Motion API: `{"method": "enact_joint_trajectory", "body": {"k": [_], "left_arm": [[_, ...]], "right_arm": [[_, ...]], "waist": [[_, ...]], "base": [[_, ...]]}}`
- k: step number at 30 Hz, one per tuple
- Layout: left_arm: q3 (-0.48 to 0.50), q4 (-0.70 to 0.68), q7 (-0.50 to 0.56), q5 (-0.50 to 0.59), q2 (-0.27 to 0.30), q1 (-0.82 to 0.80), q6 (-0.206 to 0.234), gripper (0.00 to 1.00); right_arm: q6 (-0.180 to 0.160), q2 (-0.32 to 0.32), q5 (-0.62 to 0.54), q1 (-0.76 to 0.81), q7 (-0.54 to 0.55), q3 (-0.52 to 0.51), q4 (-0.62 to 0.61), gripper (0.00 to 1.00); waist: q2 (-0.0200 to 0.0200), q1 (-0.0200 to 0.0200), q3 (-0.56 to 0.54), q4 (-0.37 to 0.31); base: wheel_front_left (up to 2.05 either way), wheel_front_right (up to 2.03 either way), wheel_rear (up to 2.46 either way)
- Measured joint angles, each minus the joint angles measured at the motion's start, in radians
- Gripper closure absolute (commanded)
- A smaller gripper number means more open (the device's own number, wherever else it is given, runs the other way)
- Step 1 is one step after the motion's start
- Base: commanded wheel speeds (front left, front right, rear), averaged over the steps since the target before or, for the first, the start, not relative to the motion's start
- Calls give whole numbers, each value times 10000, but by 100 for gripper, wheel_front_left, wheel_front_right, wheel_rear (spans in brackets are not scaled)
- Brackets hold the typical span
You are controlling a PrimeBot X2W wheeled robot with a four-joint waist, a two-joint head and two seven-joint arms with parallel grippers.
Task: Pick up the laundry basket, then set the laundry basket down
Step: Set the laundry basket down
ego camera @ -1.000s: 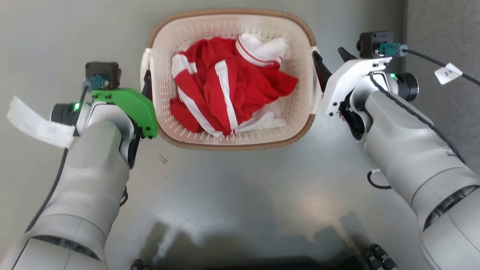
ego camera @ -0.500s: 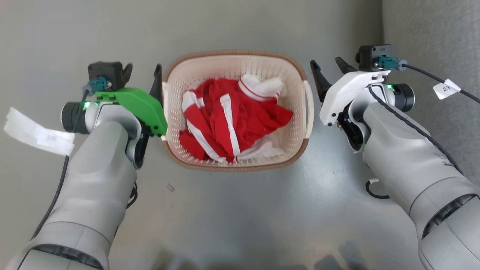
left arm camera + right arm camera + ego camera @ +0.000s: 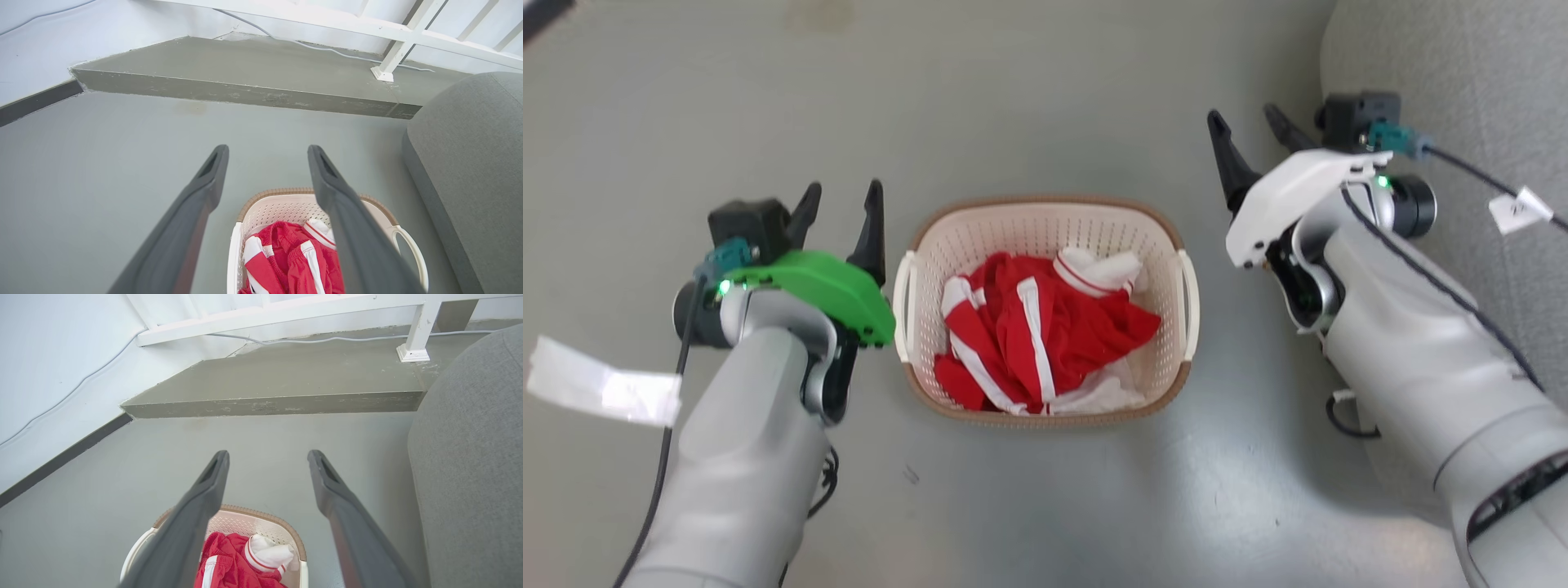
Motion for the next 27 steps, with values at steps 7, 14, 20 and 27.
{"method": "enact_joint_trajectory", "body": {"k": [7, 14, 20, 27], "left_arm": [[382, -1028, 0, 569, 314, 1099, 88, 0], [692, -1996, 0, 1081, 403, 2313, 215, 0], [1012, -2600, 0, 1256, 489, 3505, 451, 0], [1195, -3267, 0, 1586, 527, 4630, 650, 0]], "right_arm": [[-236, 15, -512, 1172, 0, -502, -1062, 0], [-362, 88, -951, 2403, 0, -911, -1935, 0], [-456, 150, -1262, 3498, 0, -1277, -2615, 0], [-639, 127, -1595, 4717, 0, -1678, -3310, 0]], "waist": [[0, 0, -899, 53], [0, 0, -1795, 20], [0, 0, -2564, -74], [0, 0, -3421, -201]], "base": [[0, 0, 0], [0, 0, 0], [0, 0, 0], [0, 0, 0]]}}
